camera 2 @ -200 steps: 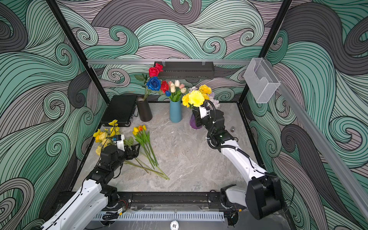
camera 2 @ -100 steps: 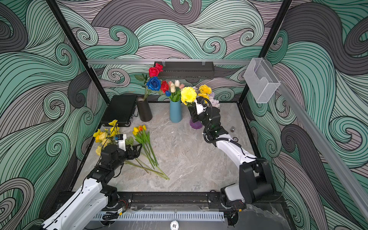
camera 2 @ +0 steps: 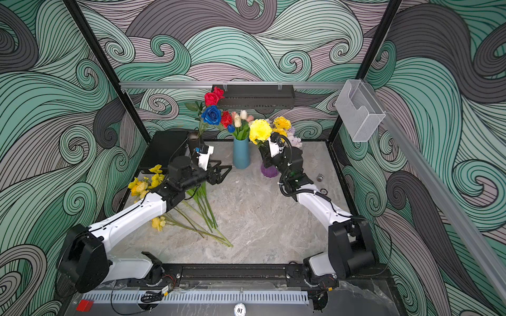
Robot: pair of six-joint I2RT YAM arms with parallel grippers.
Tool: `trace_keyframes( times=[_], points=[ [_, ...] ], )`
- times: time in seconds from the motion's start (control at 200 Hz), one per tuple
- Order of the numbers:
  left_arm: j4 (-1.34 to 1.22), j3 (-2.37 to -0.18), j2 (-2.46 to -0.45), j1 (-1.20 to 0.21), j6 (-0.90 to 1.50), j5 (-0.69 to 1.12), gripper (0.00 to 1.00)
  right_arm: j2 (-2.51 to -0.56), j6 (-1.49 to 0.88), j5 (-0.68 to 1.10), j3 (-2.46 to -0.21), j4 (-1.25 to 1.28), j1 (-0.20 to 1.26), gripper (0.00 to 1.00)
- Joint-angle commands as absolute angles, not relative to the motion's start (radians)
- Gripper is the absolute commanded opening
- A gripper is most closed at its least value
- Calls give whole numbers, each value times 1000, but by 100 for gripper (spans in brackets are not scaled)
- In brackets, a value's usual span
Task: Pick out yellow flowers from the vase
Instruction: Pick up the flower from the vase.
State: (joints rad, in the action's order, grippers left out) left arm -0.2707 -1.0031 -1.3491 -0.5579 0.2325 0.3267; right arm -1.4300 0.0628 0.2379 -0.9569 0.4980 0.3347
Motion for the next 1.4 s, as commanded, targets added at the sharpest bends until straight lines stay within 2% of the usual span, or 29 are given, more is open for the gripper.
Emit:
trace_keyframes(
  times=[0.0, 0.355, 0.665, 1.001, 1.151, 1.391],
  points=[
    [-275, -1119, -1383, -605, 110, 358, 75, -1411, 73, 245, -952, 532, 328, 38],
    [-368, -1313, -1539, -687, -71, 350, 75, -1418, 55, 260, -948, 555, 328, 38],
    [-378, -1495, -1662, -697, -66, 296, 76, -1434, 34, 271, -948, 580, 328, 38],
    [-377, -1645, -1760, -727, -98, 354, 70, -1442, 32, 275, -953, 584, 328, 37],
    [-364, -1710, -1808, -731, -88, 371, 64, -1450, 28, 282, -960, 584, 328, 37],
    [-361, -1752, -1822, -732, -76, 353, 37, -1450, 64, 270, -941, 595, 328, 36]
  ],
)
